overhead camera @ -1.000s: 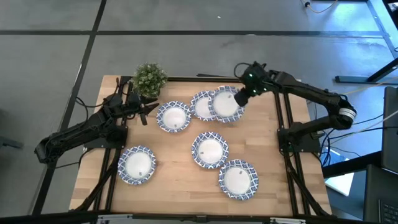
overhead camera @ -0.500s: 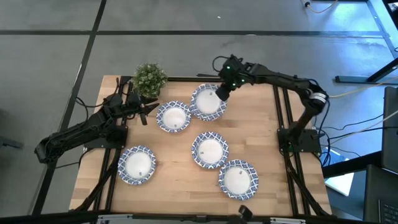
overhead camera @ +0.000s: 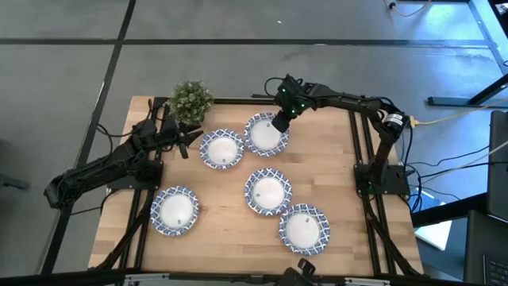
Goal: Nest bowls inside each other
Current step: Stack the white bowl on the white bowl, then stack the white bowl on the other white bowl
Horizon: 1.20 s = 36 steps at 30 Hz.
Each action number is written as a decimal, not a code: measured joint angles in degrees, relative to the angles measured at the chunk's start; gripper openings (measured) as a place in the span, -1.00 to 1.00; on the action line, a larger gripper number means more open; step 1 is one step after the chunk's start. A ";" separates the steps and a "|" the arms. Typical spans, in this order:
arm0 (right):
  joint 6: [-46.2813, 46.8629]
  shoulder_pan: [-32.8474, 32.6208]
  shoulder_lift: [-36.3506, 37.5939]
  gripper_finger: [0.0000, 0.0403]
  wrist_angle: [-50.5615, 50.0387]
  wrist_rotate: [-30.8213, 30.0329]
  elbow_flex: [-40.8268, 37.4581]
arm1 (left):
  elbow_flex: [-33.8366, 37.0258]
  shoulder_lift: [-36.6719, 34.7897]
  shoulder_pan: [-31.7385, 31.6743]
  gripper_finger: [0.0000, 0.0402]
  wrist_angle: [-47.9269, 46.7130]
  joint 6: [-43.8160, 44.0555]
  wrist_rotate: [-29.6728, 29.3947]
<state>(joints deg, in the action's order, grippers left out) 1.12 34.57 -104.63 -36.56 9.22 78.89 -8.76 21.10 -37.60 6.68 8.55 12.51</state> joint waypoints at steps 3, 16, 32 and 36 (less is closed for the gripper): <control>-0.15 0.00 0.19 -0.80 1.09 0.00 0.00 | -0.01 -0.02 0.00 -0.38 0.00 -0.08 0.00; -0.33 0.00 0.20 -0.42 2.43 0.00 0.00 | 0.00 -0.01 0.00 -0.38 0.00 -0.10 -0.04; -2.72 -3.71 0.25 -0.21 -3.29 13.32 0.00 | -0.01 -0.01 0.01 -0.38 0.00 -0.10 -0.09; -4.30 -6.35 0.71 -0.21 -5.41 10.31 -0.04 | -0.01 -0.02 0.00 -0.38 0.00 -0.11 -0.09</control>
<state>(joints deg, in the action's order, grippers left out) -3.17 28.22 -103.91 -41.98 19.53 78.85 -8.78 21.09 -37.60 6.68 8.43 12.43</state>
